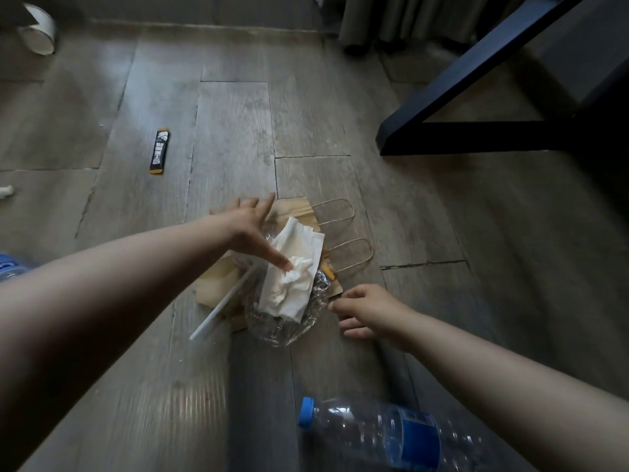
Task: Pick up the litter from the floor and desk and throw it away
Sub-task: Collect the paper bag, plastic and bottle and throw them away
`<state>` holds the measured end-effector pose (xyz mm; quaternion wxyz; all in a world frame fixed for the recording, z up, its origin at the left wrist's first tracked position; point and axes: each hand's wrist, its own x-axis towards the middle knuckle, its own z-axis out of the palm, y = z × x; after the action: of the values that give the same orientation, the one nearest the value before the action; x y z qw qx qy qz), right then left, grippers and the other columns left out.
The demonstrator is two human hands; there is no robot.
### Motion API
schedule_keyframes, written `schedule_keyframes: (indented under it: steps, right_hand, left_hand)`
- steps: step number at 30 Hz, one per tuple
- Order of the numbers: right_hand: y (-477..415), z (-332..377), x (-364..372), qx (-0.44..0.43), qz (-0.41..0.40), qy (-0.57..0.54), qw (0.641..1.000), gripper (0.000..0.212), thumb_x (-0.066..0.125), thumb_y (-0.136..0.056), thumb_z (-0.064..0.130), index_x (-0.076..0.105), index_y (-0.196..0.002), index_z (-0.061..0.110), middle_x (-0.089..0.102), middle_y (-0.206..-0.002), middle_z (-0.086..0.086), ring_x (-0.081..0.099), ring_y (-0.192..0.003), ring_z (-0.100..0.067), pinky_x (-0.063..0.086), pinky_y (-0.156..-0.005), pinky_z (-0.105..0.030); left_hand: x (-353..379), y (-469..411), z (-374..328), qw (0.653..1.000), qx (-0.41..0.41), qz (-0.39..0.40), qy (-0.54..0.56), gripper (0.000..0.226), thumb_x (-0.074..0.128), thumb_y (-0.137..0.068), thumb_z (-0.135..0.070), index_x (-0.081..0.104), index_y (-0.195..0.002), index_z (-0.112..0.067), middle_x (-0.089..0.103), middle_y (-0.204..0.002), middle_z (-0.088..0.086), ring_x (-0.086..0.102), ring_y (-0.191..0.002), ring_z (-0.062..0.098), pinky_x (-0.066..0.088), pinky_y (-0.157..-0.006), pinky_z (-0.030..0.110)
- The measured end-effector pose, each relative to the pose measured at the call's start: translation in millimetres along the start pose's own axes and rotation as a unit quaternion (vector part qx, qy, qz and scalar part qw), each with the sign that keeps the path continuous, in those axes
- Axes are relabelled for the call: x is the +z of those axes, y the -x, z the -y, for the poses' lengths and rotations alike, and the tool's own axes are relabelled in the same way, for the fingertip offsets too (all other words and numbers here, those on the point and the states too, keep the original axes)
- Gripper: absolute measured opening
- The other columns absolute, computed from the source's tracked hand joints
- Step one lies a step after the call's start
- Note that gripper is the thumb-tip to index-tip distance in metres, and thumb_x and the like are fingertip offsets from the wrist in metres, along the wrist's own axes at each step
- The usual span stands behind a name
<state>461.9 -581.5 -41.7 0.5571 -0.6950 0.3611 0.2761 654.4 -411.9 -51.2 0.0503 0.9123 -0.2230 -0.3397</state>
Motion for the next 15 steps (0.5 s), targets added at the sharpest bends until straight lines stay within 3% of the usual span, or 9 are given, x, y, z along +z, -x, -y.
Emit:
schedule_keyframes:
  steps: [4,15]
  right_hand:
    - [-4.9,1.1,3.3,0.014,-0.003,-0.052,0.999,0.046,0.070,-0.085,0.016,0.052,-0.124,0.000,0.063,-0.113,-0.019,0.067,-0.097,-0.025,0.058,-0.072,-0.027]
    - [-6.2,3.0,2.4,0.009,0.011,-0.113,0.994,0.051,0.069,-0.084,0.011,0.047,-0.130,0.010,0.063,-0.118,-0.014,0.066,-0.102,-0.025,0.058,-0.073,-0.030]
  left_hand:
    - [15.1,-2.4,2.6,0.999,-0.006,-0.035,-0.023,0.162,0.058,-0.012,-0.094,-0.006,-0.150,-0.037,0.017,-0.151,0.005,0.023,-0.138,0.035,0.028,-0.110,0.059]
    - [19.4,5.8,6.4,0.995,-0.013,-0.086,0.050,0.125,0.079,-0.036,-0.076,0.033,-0.140,-0.024,0.043,-0.127,0.007,0.048,-0.111,0.027,0.045,-0.097,0.040]
